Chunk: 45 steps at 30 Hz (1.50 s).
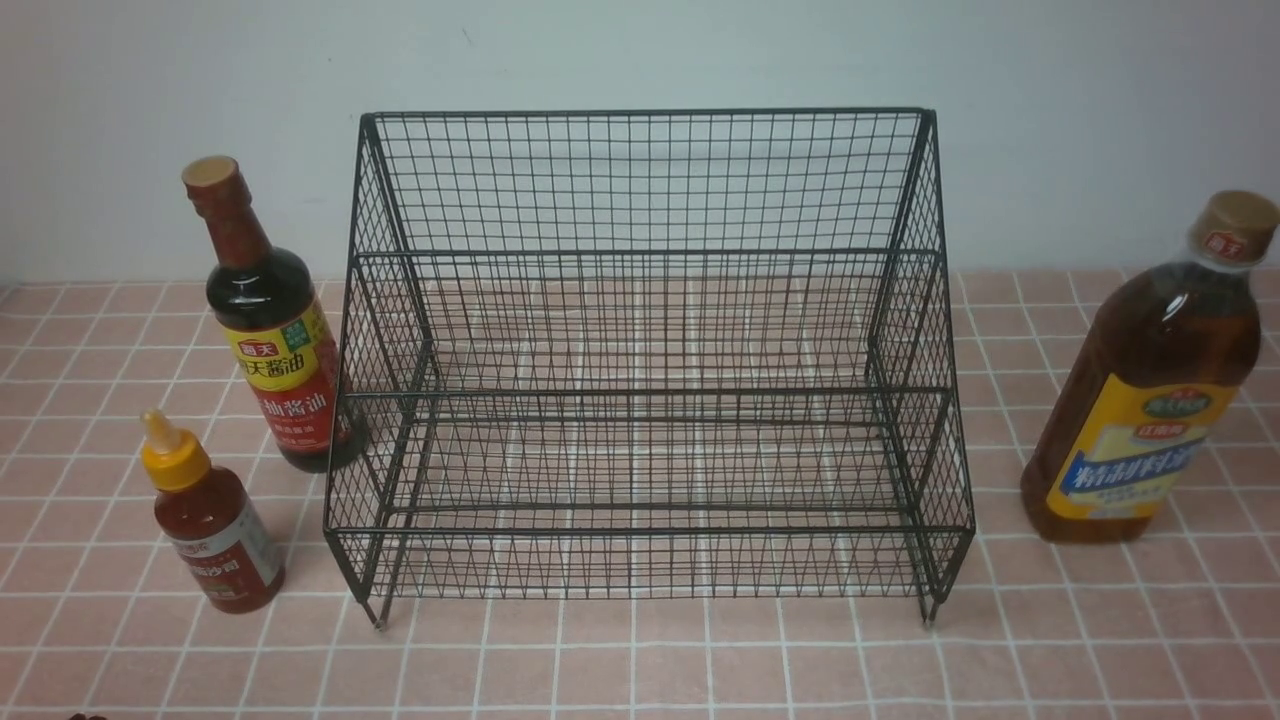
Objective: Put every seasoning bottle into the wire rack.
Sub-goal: Use the right arm to grab the condiment bottle closest to it, then use the right arm to put the condiment bottle back on the shelf
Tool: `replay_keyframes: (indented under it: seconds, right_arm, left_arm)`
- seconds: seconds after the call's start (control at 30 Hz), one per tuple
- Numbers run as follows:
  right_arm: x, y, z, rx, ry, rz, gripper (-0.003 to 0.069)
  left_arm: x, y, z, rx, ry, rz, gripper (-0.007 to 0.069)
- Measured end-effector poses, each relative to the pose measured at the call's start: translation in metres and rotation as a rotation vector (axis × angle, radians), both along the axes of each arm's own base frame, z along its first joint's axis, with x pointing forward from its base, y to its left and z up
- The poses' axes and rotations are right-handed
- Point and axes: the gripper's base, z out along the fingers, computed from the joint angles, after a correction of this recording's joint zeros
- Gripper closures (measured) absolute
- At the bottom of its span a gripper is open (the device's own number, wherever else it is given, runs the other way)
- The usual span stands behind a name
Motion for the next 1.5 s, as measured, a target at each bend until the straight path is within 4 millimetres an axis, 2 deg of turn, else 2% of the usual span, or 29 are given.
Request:
replay_keyframes:
  seconds: [0.03,0.07,0.13,0.17,0.27,0.37,0.6,0.7,0.73,0.93,1.0,1.03,1.1,1.33,1.47,1.5]
  right_arm:
    - [0.007,0.000,-0.002,-0.014,0.014,-0.002,0.0367]
    - [0.009,0.000,-0.003,-0.013,0.018,-0.003,0.0359]
    - [0.025,0.001,-0.010,-0.042,0.049,-0.015,0.0264]
    - [0.026,0.000,-0.010,-0.043,0.051,-0.018,0.0258]
    - [0.041,-0.003,-0.021,-0.034,0.070,-0.059,0.0176]
    - [0.047,-0.004,-0.027,-0.028,0.070,-0.083,0.0161]
    - [0.064,-0.004,-0.055,-0.045,0.154,-0.089,0.0167]
    - [0.068,-0.004,-0.065,-0.051,0.188,-0.088,0.0270]
    - [0.068,-0.003,-0.065,-0.056,0.184,-0.084,0.0340]
    - [0.065,-0.003,-0.060,-0.078,0.184,-0.078,0.0347]
    - [0.061,-0.002,-0.053,-0.090,0.202,-0.066,0.0347]
    - [0.056,0.000,-0.038,-0.110,0.202,-0.045,0.0347]
    - [0.053,0.001,-0.026,-0.122,0.177,-0.037,0.0347]
    - [0.030,0.013,0.093,-0.137,-0.132,0.052,0.0347]
    - [0.019,0.032,0.139,-0.112,-0.257,0.161,0.0347]
    - [0.019,0.033,0.142,-0.111,-0.265,0.167,0.0347]
  left_arm:
    - [0.000,0.000,0.000,0.000,0.000,0.000,0.0631]
    - [0.000,0.000,0.000,0.000,0.000,0.000,0.0631]
    - [0.000,0.000,0.000,0.000,0.000,0.000,0.0631]
    - [0.000,0.000,0.000,0.000,0.000,0.000,0.0631]
    - [0.000,0.000,0.000,0.000,0.000,0.000,0.0631]
    - [0.000,0.000,0.000,0.000,0.000,0.000,0.0631]
    - [0.000,0.000,0.000,0.000,0.000,0.000,0.0631]
    - [0.000,0.000,0.000,0.000,0.000,0.000,0.0631]
    - [0.000,0.000,0.000,0.000,0.000,0.000,0.0631]
    - [0.000,0.000,0.000,0.000,0.000,0.000,0.0631]
    - [0.000,0.000,0.000,0.000,0.000,0.000,0.0631]
    - [0.000,0.000,0.000,0.000,0.000,0.000,0.0631]
    - [0.000,0.000,0.000,0.000,0.000,0.000,0.0631]
    - [0.000,0.000,0.000,0.000,0.000,0.000,0.0631]
    - [0.000,0.000,0.000,0.000,0.000,0.000,0.0631]
    - [0.000,0.000,0.000,0.000,0.000,0.000,0.0631]
